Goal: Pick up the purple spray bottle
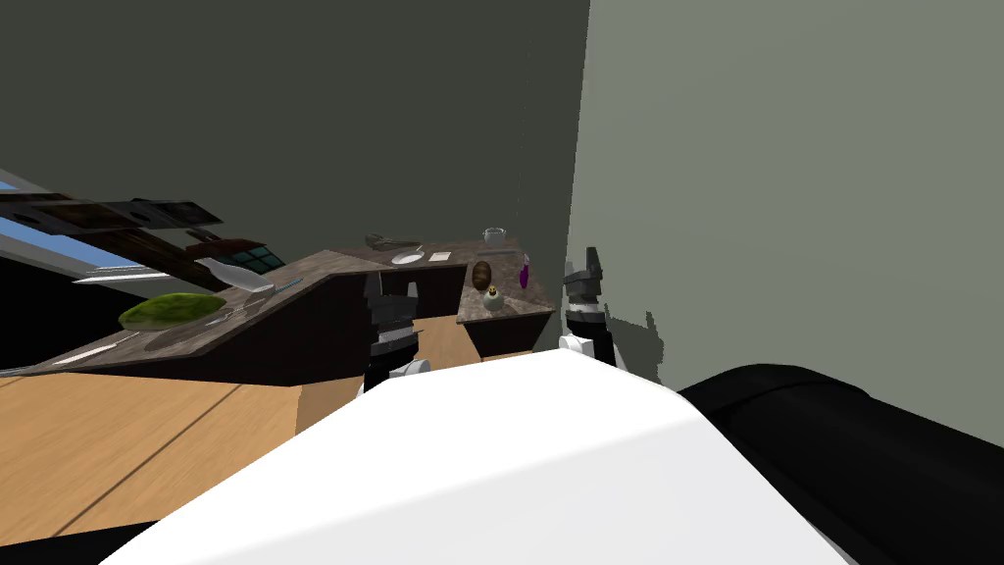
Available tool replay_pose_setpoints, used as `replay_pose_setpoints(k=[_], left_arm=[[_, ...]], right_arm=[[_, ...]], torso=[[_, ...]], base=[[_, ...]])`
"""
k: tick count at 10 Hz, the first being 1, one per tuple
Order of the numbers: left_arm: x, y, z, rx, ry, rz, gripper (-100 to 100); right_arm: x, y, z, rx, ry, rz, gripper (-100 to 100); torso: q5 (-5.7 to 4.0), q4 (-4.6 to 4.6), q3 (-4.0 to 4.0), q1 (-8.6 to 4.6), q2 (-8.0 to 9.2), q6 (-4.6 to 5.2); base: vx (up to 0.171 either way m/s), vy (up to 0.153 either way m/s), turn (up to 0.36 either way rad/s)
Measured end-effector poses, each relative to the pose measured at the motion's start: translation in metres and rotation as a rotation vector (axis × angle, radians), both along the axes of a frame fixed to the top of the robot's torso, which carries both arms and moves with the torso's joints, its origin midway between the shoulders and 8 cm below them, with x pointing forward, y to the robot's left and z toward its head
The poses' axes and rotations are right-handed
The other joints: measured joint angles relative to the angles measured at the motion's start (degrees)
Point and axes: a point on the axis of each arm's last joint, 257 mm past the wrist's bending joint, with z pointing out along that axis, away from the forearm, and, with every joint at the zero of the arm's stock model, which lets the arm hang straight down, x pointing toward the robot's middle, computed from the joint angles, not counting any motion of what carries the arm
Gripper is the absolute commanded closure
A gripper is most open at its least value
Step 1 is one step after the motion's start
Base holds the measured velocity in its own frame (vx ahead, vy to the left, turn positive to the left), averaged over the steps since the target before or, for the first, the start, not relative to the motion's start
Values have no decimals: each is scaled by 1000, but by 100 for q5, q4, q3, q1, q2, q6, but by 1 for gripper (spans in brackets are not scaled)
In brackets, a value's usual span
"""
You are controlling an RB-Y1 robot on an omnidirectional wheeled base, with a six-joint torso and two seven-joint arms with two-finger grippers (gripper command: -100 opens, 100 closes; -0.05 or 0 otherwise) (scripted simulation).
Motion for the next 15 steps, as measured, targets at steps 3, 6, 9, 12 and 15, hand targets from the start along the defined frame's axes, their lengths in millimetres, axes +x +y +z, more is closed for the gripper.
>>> replay_pose_setpoints(k=[3,6,9,12,15], left_arm=[[0,0,0,0,0,0,0],[0,0,0,0,0,0,0],[0,0,0,0,0,0,0],[0,0,0,0,0,0,0],[0,0,0,0,0,0,0]], right_arm=[[11,8,-8,-22,33,56,-100],[31,16,-20,-3,86,131,-100],[47,17,-32,39,135,186,-100],[65,23,-42,98,181,239,-100],[85,25,-55,167,234,288,-100]], torso=[[-2,-1,-2,-8,-4,0],[-2,-1,-3,-7,-6,0],[-1,-1,-2,-4,-3,0],[0,-1,-2,0,-3,0],[0,-1,-2,1,-4,0]], base=[[8,-15,-23],[9,-14,-32],[5,-5,-28],[4,0,-25],[4,4,-17]])
